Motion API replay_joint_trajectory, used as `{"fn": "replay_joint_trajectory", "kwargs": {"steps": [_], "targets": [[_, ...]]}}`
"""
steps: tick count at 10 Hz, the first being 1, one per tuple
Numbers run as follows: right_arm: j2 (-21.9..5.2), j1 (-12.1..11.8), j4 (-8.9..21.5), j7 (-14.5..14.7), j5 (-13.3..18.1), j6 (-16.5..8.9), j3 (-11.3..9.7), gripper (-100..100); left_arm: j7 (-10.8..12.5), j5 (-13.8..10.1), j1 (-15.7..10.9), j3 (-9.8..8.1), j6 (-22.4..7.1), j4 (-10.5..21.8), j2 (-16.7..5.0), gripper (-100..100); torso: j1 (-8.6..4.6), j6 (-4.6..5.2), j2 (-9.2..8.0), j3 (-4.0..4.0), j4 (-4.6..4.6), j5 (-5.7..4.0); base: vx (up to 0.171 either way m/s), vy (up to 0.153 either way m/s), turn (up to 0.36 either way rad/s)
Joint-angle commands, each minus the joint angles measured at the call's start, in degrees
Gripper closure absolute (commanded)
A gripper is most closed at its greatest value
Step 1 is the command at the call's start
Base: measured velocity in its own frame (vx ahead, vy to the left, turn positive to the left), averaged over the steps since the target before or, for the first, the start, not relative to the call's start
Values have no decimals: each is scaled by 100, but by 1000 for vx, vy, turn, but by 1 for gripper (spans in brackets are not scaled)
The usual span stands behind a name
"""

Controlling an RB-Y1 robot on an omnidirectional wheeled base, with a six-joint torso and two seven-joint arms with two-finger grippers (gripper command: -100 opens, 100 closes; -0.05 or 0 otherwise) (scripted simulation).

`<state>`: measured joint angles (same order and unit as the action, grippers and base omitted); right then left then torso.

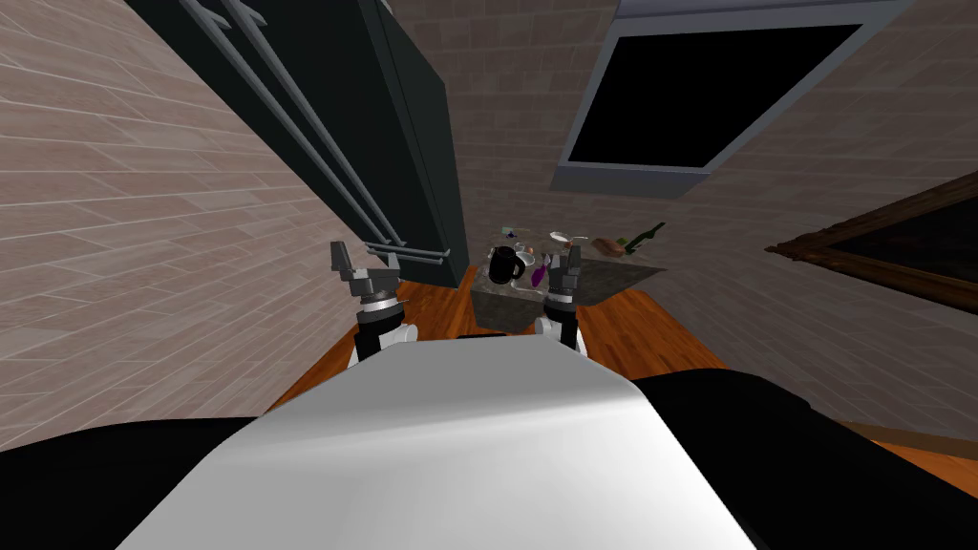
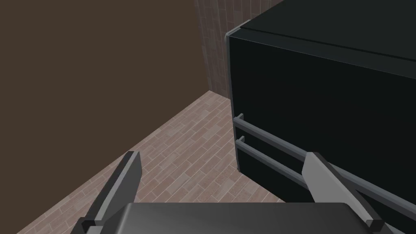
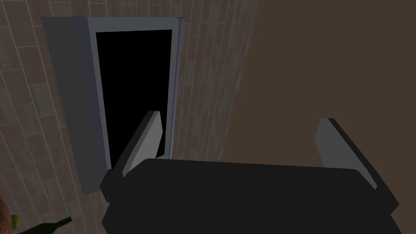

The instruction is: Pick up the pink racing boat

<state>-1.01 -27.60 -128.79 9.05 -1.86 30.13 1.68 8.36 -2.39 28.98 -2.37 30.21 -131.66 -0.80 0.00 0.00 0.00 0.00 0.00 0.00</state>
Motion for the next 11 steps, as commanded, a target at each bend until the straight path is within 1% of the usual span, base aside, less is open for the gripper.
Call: {"fn": "replay_joint_trajectory", "kwargs": {"steps": [1, 5, 6, 8, 9, 10, 11], "targets": [[-253, -76, 13, 33, 207, -26, 62, -100, 0, 0, 0, 0, 0, 0, 0, 0, 0, 0, 0, 0, 0, 0, -27, 21, 17], [-653, -349, 49, 145, 866, -108, 275, -100, 0, 0, -1, 0, 0, 0, 0, 0, 12, 0, -18, -10, 4, 3, -46, 35, 16], [-653, -349, 49, 145, 926, -108, 275, -100, 0, 0, -1, 0, 0, 0, 0, 0, 13, 0, -20, -12, 4, 3, -32, 35, 5], [-835, -547, 69, 222, 1312, -162, 424, -100, 0, 0, 0, 0, 0, 0, 0, 0, 14, 0, -13, -8, 3, 3, -31, 45, 25], [-835, -547, 69, 222, 1431, -162, 424, -100, 0, 0, -1, 1, 0, 0, 0, 0, 17, 0, -14, -8, 3, 4, -27, 38, 8], [-922, -659, 80, 265, 1635, -191, 506, -100, 0, 0, 0, 0, 0, 0, 0, 0, 14, 0, -12, -7, 3, 4, -23, 33, 25], [-922, -659, 80, 265, 1711, -191, 506, -100, 0, 0, 0, 0, 0, 0, 0, 0, 12, 0, -11, -6, 3, 3, -20, 26, 10]]}}
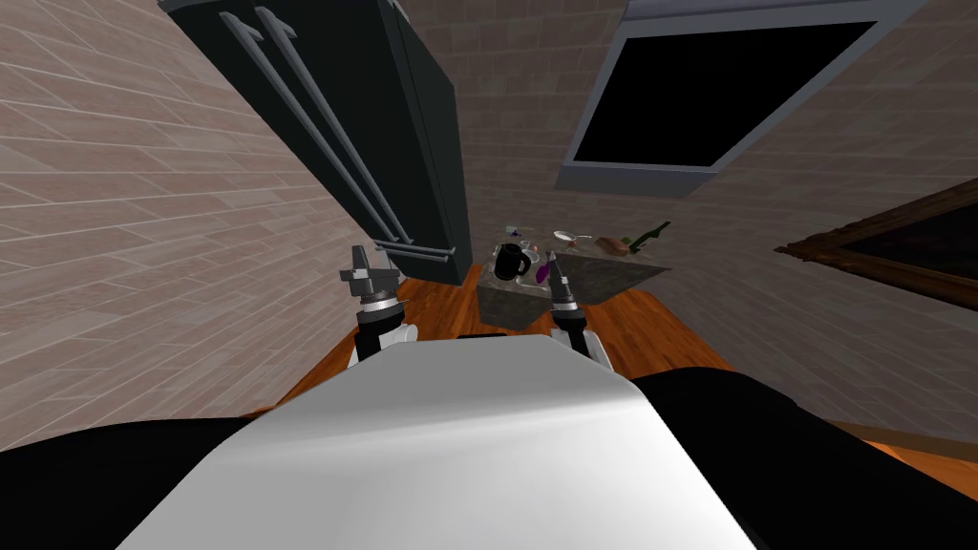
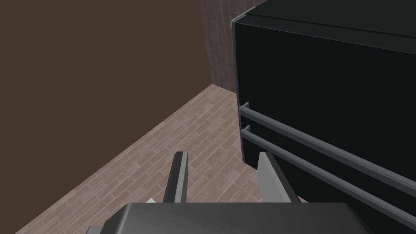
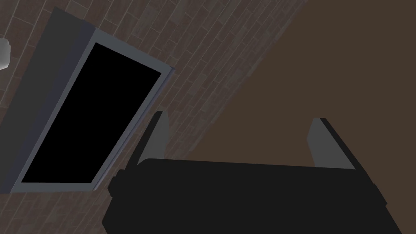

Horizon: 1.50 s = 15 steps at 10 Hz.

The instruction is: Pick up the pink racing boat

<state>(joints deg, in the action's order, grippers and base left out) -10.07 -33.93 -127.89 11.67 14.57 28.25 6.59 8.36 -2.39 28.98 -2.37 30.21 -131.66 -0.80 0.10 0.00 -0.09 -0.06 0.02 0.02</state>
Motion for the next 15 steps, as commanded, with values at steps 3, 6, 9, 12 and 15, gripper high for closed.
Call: {"fn": "replay_joint_trajectory", "kwargs": {"steps": [3, 6, 9, 12, 15], "targets": [[-183, -271, 12, 93, 576, -64, 190, -100, 0, 0, 0, 0, 0, 0, 0, 0, 1, 0, 0, 0, 0, 0, -24, 35, 22], [-262, -402, 24, 139, 990, -96, 283, -100, 0, 0, 0, 0, 0, 0, 0, 0, 7, -1, 1, 1, 0, 1, -17, 42, 19], [-407, -681, 52, 233, 1492, -160, 472, -100, 0, 0, 0, 0, 0, 0, 0, 0, 4, 0, 2, 1, 0, 1, -16, 46, 32], [-473, -827, 69, 280, 1988, -191, 569, -100, 0, 0, 0, 0, 0, 0, 0, 0, 15, -1, 7, 4, -1, 3, -6, 58, 27], [-600, -1134, 106, 370, 2494, -250, 761, -100, 0, 0, 0, 0, 0, 0, 0, 0, 8, -1, 8, 4, -1, 2, 0, 57, 46]]}}
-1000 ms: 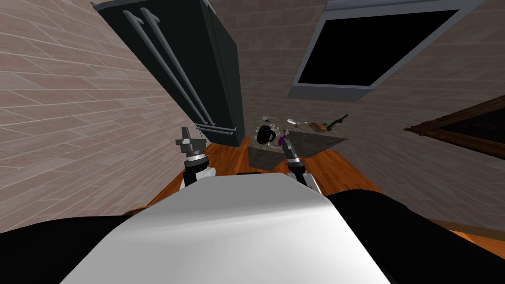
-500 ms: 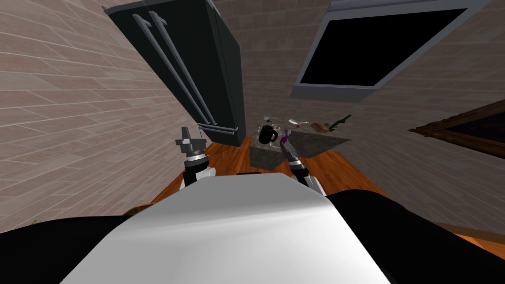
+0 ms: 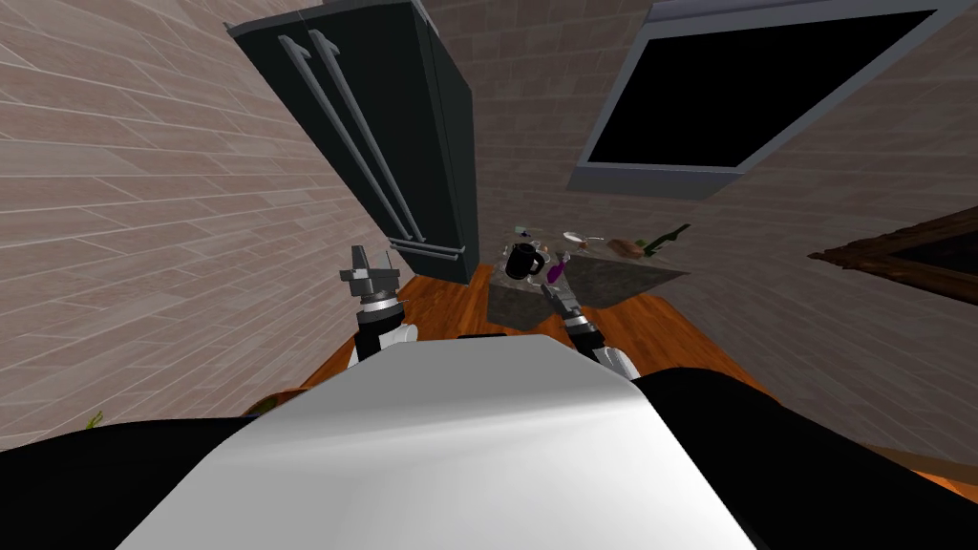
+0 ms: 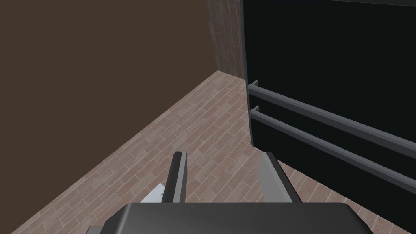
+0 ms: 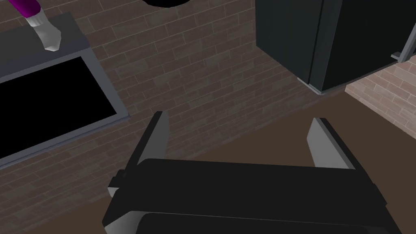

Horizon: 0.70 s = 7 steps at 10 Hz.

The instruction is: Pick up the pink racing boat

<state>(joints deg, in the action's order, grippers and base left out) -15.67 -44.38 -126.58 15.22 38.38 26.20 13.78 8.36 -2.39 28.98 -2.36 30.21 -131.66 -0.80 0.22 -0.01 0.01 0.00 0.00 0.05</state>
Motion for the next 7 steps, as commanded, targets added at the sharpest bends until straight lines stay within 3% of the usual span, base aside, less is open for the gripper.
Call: {"fn": "replay_joint_trajectory", "kwargs": {"steps": [1, 6, 7], "targets": [[-40, -89, -24, 15, 286, -45, 42, -100, 0, 0, 0, 0, 0, 0, 0, 0, 0, 0, 0, 0, 0, 0, 5, 56, 19], [-255, -577, 43, 138, 1125, -120, 322, -100, 0, 0, 1, 0, 0, 0, 0, 0, 1, 1, 9, 6, -2, 1, 28, 70, 51], [-255, -577, 43, 138, 1295, -120, 322, -100, 0, 0, 0, 0, 0, 0, 0, 0, 4, 0, 12, 7, -3, 1, 34, 61, 31]]}}
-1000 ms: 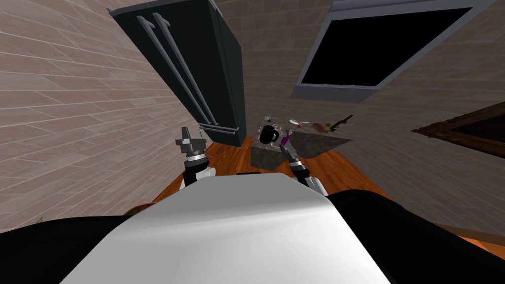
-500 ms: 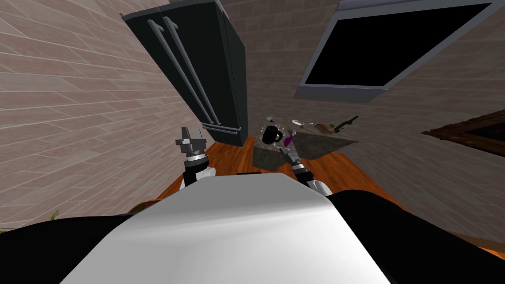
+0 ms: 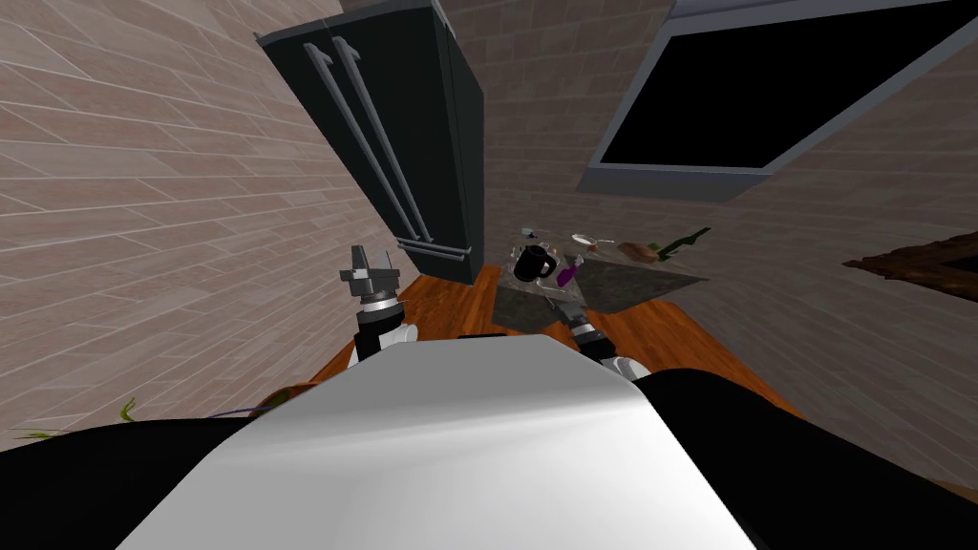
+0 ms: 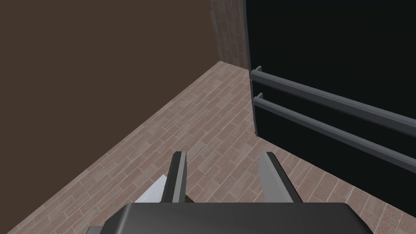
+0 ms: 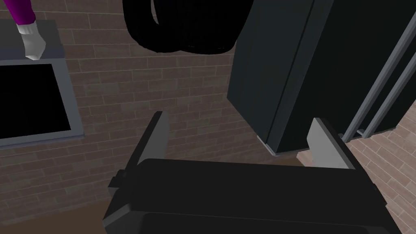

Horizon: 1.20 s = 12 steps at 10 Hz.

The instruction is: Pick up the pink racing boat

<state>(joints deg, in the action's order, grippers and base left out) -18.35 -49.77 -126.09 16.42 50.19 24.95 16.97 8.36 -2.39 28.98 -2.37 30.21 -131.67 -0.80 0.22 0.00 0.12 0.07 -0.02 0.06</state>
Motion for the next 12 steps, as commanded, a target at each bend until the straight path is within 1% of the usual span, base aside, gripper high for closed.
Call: {"fn": "replay_joint_trajectory", "kwargs": {"steps": [1, 2, 3, 4, 5, 6, 7, 8, 9, 10, 12], "targets": [[-68, -208, 19, 54, 286, -16, 92, -100, 0, 0, 0, 0, 0, 0, 0, 0, 0, 0, 0, 0, 0, 0, 49, 78, 76], [-68, -208, 19, 54, 440, -16, 92, -100, 0, 0, 0, 0, 0, 0, 0, 0, 5, -1, 4, 2, -1, 0, 48, 69, 36], [-151, -379, 45, 88, 624, -34, 178, -100, 0, 0, 0, 0, 0, 0, 0, 0, 3, 0, 5, 3, -1, 0, 70, 80, 98], [-151, -379, 45, 88, 757, -34, 178, -100, 0, 0, 0, 0, 0, 0, 0, 0, 6, -2, 11, 6, -2, 1, 68, 52, 32], [-235, -550, 72, 119, 962, -49, 261, -100, 0, 0, 0, 0, 0, 0, 0, 0, -2, 0, 12, 7, -3, 0, 84, 55, 70], [-235, -550, 72, 119, 1065, -49, 261, -100, 0, 0, 0, 0, 0, 0, 0, 0, -3, -1, 17, 9, -3, -1, 77, 59, 41], [-321, -721, 100, 147, 1263, -62, 340, -100, 0, 0, 1, 0, 0, 0, 0, 0, -2, 0, 16, 9, -4, -1, 102, 98, 111], [-321, -721, 100, 147, 1362, -62, 340, -100, 0, 0, 0, 0, 0, 0, 0, 0, 10, -2, 23, 13, -5, 1, 86, 76, 36], [-406, -891, 129, 172, 1569, -72, 415, -100, 0, 0, 1, 0, 0, 0, 0, 0, 6, 0, 20, 12, -5, 2, 83, 82, 84], [-406, -891, 129, 172, 1647, -72, 415, -100, 0, 0, 0, 0, 0, 0, 0, 0, 8, -1, 19, 11, -4, 1, 78, 56, 49], [-575, -1225, 188, 215, 2071, -86, 553, -100, 0, 0, 1, 0, 0, 0, 0, 0, -1, -2, 26, 15, -5, -1, 149, 78, 118]]}}
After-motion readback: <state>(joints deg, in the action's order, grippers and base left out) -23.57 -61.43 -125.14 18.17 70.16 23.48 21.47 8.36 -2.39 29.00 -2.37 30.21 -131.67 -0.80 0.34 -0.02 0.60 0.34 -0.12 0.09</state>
